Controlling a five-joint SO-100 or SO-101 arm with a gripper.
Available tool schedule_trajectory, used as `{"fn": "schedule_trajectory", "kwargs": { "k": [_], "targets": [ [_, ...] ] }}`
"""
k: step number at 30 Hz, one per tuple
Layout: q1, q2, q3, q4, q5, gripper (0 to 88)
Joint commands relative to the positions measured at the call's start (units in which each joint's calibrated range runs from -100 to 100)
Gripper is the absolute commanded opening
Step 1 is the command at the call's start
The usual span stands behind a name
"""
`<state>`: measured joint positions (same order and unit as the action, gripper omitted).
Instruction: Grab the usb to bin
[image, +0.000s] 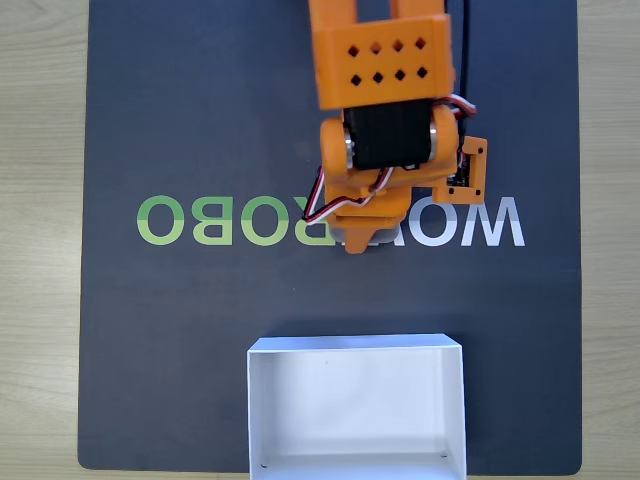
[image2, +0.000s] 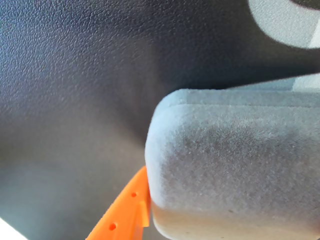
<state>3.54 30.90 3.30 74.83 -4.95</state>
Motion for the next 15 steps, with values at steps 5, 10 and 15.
{"fn": "schedule_trajectory", "kwargs": {
  "k": [5,10,15],
  "targets": [
    [0.8,-5.4,-1.0,0.5,0.3,12.1],
    [0.7,-22.4,-1.2,0.6,0.4,12.1],
    [0.0,-42.1,-2.8,0.4,0.4,12.1]
  ]
}}
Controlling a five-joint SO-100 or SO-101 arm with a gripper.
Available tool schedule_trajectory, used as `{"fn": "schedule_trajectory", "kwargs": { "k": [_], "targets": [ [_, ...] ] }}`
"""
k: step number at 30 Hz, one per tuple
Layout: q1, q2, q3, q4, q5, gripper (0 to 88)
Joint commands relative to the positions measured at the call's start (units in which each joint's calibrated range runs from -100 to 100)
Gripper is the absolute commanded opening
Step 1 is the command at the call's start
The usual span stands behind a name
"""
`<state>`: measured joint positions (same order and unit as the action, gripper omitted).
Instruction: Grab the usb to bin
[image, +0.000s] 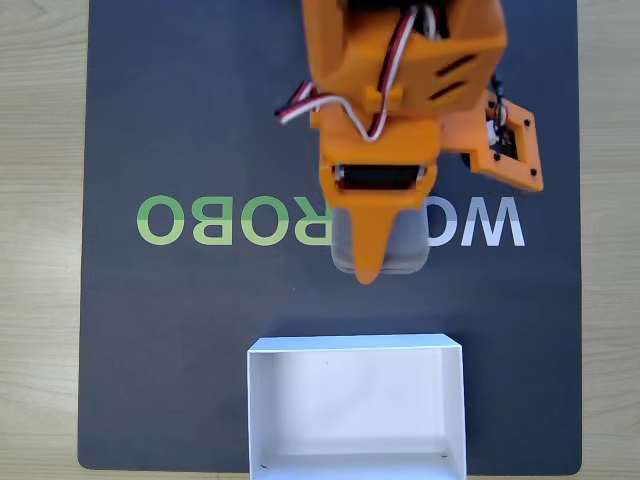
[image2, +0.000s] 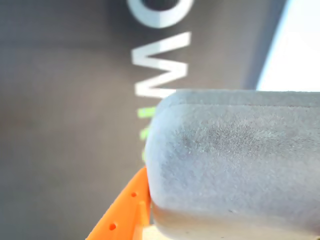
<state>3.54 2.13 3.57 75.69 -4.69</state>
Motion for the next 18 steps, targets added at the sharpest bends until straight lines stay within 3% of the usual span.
{"fn": "schedule_trajectory", "kwargs": {
  "k": [1,9,18],
  "targets": [
    [0.0,-16.5,-3.1,-0.5,0.2,12.1],
    [0.7,-31.8,0.3,0.0,3.6,12.1],
    [2.5,-25.6,-7.6,-2.4,5.5,12.1]
  ]
}}
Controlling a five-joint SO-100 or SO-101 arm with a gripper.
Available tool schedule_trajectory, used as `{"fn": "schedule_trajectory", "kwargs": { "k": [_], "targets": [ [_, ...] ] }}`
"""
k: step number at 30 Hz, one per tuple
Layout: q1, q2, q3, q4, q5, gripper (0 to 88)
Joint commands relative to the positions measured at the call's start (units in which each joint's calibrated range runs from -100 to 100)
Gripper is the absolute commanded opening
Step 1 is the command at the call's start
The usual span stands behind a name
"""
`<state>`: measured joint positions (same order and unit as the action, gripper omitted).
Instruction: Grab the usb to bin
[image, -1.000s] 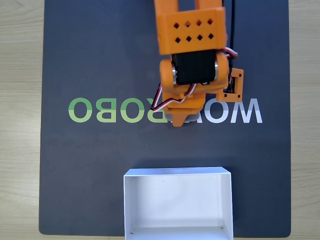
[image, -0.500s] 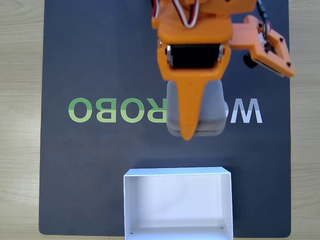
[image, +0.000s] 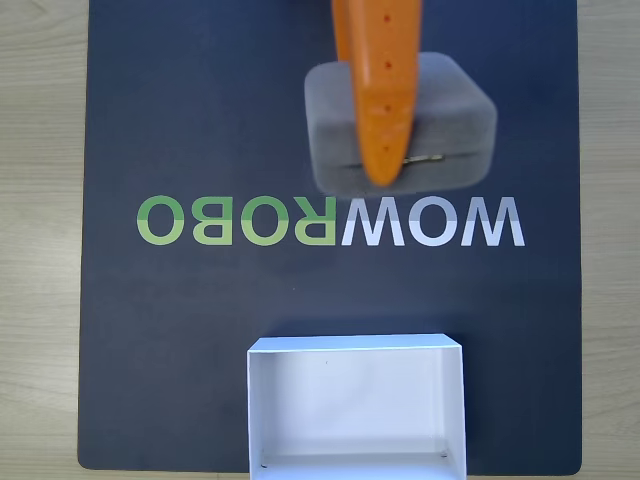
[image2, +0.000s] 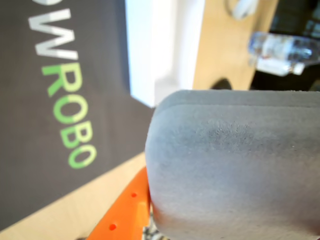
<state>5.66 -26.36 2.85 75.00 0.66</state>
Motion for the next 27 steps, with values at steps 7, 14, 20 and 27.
{"fn": "schedule_trajectory", "kwargs": {
  "k": [7,14,20,27],
  "targets": [
    [0.2,27.6,-30.9,-1.1,-0.4,12.0],
    [2.5,52.9,-53.6,-0.9,-3.5,12.1],
    [4.3,70.4,-63.3,-0.8,-3.7,12.1],
    [4.3,82.6,-71.2,-1.0,-3.3,12.2]
  ]
}}
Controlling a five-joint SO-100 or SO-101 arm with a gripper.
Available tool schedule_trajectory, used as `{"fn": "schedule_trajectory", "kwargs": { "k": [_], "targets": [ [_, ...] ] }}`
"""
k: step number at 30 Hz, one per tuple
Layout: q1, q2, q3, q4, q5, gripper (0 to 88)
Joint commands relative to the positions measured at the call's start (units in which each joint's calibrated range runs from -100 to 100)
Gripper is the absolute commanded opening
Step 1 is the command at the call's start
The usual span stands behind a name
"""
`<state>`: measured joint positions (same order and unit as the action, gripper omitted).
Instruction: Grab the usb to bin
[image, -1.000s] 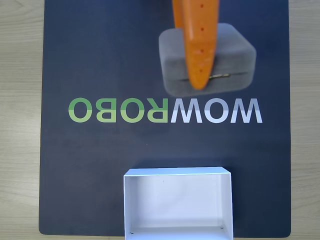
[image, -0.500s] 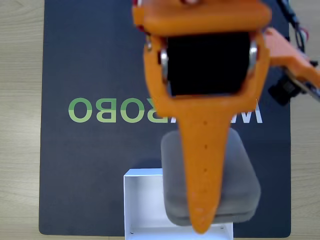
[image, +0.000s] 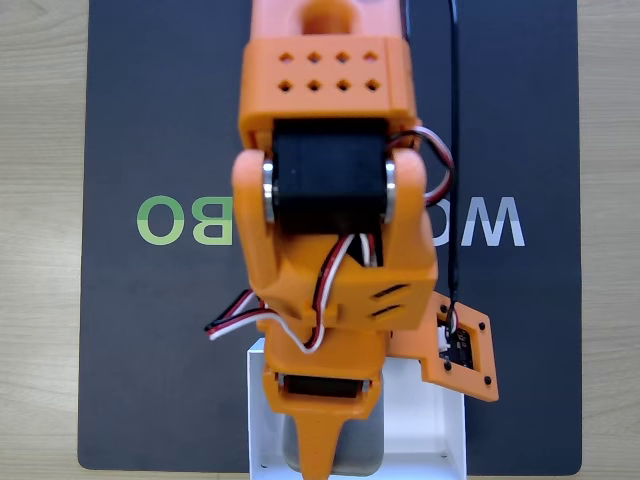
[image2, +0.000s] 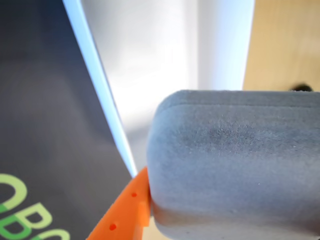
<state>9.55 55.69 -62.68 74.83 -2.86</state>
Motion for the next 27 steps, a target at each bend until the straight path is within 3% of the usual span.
{"fn": "schedule_trajectory", "kwargs": {
  "k": [1,17,27],
  "targets": [
    [0.4,1.6,-6.4,-0.8,0.2,12.2],
    [-1.8,6.9,-7.1,-4.3,7.2,13.1],
    [-2.3,6.8,-6.9,-2.7,9.1,37.0]
  ]
}}
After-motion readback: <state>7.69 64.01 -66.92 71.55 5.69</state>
